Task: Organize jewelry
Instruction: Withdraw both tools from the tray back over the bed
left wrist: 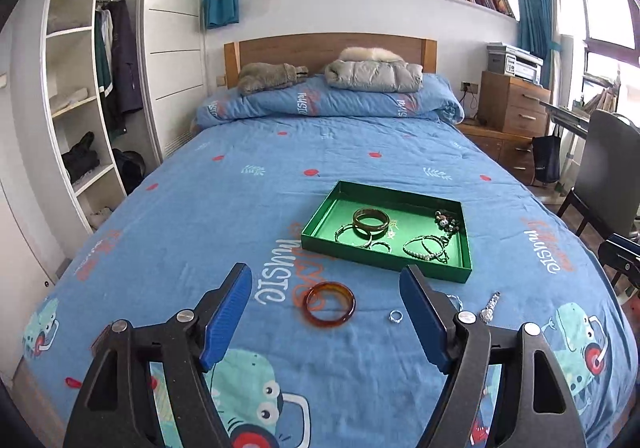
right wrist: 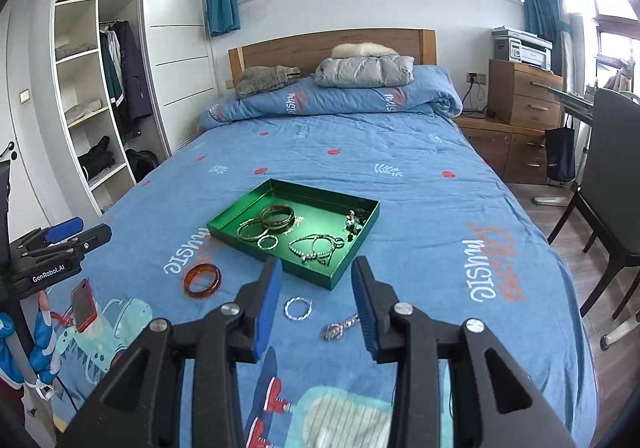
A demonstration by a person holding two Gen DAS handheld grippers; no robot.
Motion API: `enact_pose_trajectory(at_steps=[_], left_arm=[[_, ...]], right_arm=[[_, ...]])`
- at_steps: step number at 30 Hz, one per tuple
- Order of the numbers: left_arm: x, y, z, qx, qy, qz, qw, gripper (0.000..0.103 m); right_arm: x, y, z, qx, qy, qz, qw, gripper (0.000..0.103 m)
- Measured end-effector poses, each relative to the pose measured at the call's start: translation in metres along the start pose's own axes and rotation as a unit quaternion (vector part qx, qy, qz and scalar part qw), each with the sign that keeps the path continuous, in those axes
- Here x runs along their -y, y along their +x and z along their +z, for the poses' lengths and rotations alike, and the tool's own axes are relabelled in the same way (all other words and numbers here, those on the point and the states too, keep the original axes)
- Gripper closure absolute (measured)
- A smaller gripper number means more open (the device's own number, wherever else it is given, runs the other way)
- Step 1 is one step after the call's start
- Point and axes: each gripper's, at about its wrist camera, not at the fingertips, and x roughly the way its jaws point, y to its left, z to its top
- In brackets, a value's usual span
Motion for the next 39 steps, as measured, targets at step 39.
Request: enact_pose_trajectory(at_steps=[39], left_arm=[[-0.022, -0.134, -0.089, 0.065, -0.015, 0.006, 0.9978, 0.02]], right_arm=[[-0.057, -0.112, -0.097, 0.022, -0.008, -0.015, 1.0, 0.052]])
